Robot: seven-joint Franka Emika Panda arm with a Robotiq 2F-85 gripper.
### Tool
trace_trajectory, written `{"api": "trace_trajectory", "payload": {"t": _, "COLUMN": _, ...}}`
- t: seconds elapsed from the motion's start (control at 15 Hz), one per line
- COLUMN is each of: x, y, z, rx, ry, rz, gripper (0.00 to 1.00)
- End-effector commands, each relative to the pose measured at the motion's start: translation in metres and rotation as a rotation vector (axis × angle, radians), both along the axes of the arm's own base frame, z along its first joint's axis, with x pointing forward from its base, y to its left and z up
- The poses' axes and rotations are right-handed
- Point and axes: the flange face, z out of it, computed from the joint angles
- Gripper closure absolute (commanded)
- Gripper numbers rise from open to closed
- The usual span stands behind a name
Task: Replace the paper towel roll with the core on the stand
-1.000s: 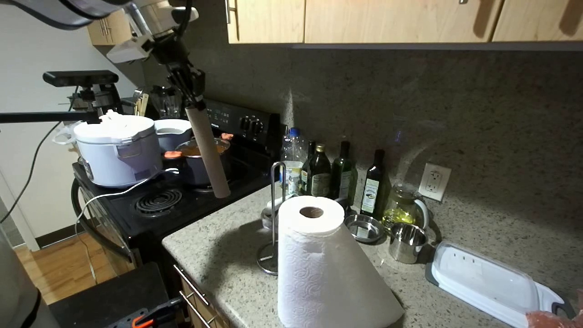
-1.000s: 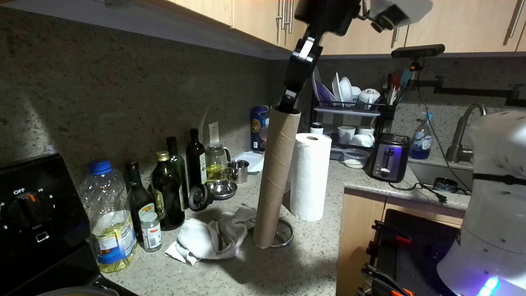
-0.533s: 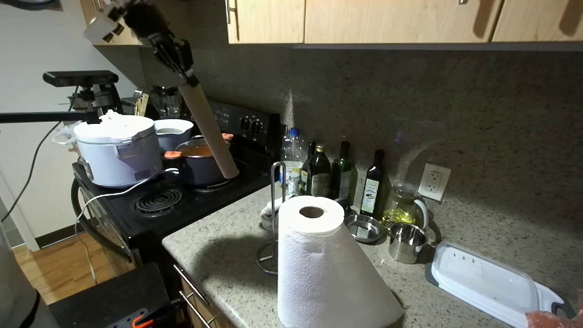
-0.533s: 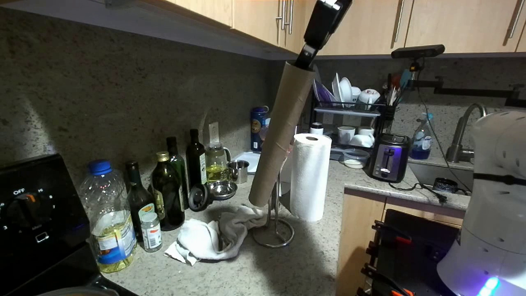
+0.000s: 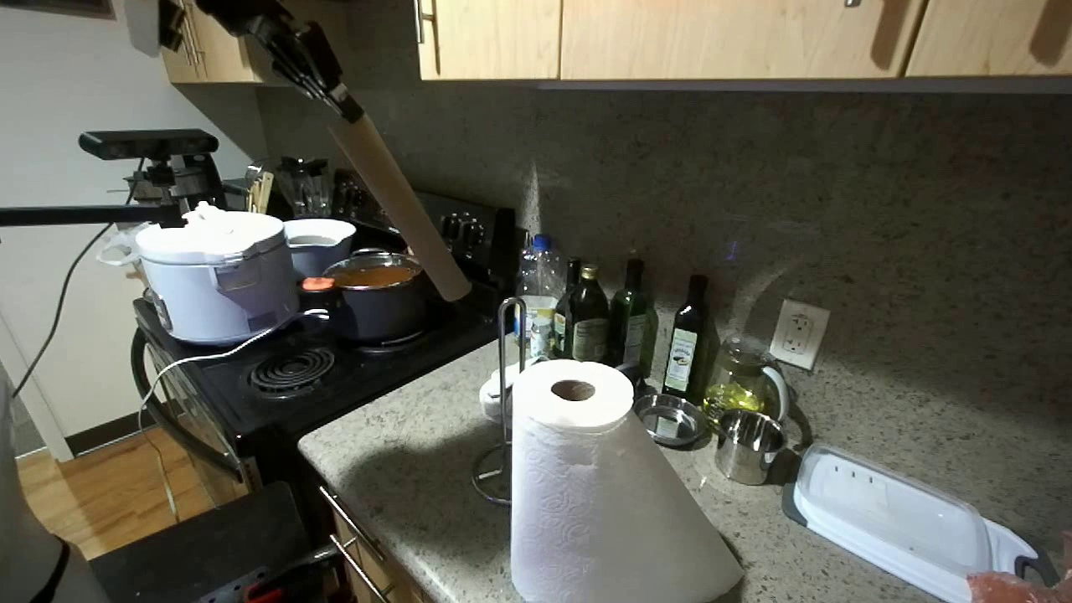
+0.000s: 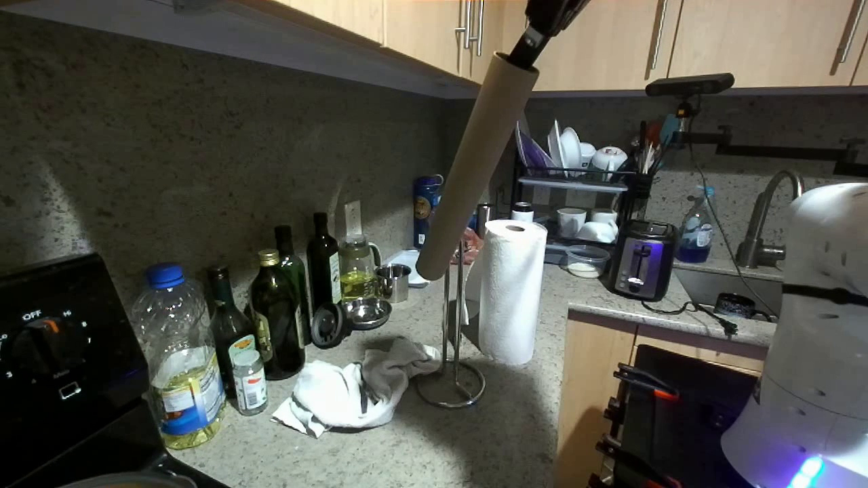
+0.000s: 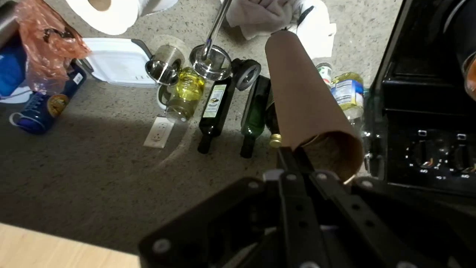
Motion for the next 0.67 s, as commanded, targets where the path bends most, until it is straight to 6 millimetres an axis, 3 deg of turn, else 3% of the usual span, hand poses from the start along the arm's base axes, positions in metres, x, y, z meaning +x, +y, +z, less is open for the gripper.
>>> {"api": "trace_trajectory", "payload": {"t": 0.0, "x": -0.01, "y": -0.007, "z": 0.015, "rx": -0.023, "ry": -0.059, "rz": -0.085, "gripper": 1.0}}
{"api": "trace_trajectory", "payload": {"t": 0.6, "x": -0.025, "y": -0.02, "z": 0.047, "rx": -0.036, "ry": -0.121, "rz": -0.185, "gripper": 1.0}}
